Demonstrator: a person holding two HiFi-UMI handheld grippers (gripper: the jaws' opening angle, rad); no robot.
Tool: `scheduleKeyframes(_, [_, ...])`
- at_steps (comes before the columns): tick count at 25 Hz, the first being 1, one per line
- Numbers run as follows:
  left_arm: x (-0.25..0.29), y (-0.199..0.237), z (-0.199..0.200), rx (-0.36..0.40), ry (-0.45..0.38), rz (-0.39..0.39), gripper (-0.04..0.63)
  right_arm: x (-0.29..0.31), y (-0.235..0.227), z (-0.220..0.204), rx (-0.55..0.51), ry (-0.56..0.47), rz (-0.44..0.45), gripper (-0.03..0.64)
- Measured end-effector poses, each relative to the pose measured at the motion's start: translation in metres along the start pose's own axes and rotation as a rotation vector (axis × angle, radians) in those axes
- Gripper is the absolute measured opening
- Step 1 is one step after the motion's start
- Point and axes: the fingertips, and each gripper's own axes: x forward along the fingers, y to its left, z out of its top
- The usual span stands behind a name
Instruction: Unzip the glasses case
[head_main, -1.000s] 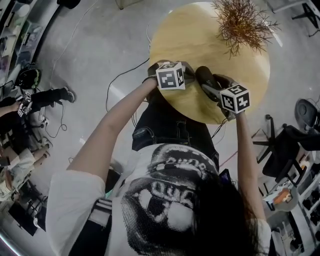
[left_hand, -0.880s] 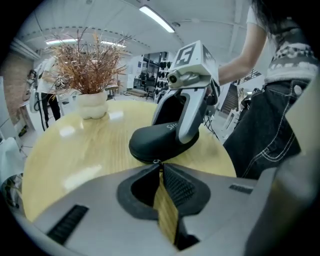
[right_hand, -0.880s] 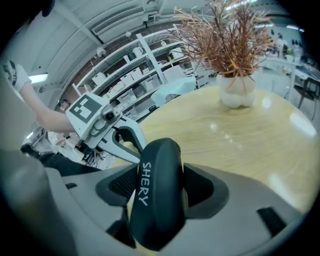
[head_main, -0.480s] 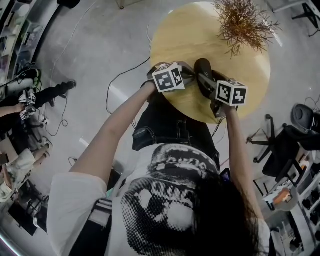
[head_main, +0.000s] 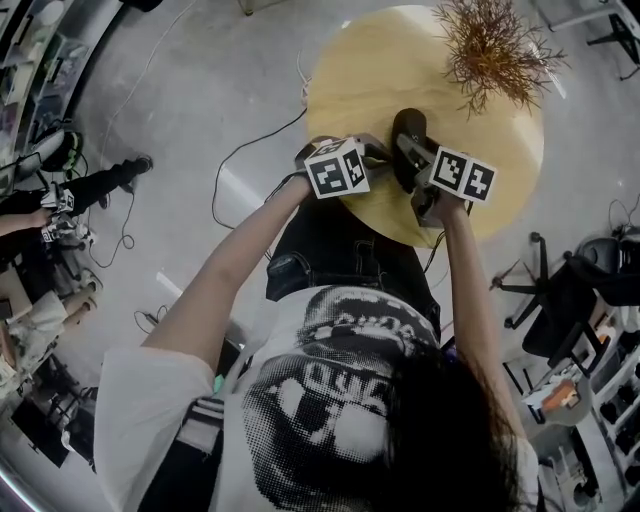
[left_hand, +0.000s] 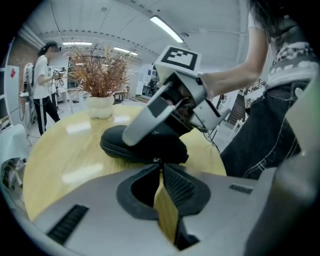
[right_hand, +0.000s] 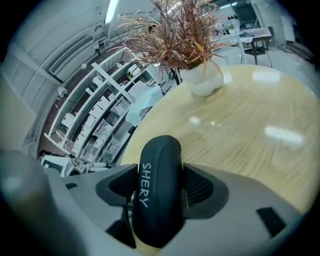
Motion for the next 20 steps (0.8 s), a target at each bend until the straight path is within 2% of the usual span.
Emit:
scheduleKeyframes(4, [0.003, -0.026, -0.007, 0.009, 0.01, -0.037, 0.029, 0.005, 0.0, 0.007, 0.095, -0.029, -0.005, 0.284])
scheduleKeyframes(7, [0.007, -0.035, -0.011, -0.023, -0.001, -0.023, 0.03, 0.007, 0.0, 0.008, 0.14, -0.039, -0.02, 0.284])
scheduleKeyframes(13, [0.002, -0.032, -0.019, -0.075, -0.012, 0.035, 0.03, 0.012, 0.001, 0.01, 0.278, -0.073, -0.054, 0.281])
scheduleKeyframes(20, [-0.011, -0.019, -0.032, -0.136, -0.023, 0.146, 0.03, 0.015, 0.001, 0.008, 0.438, -0.128, -0.119, 0.279])
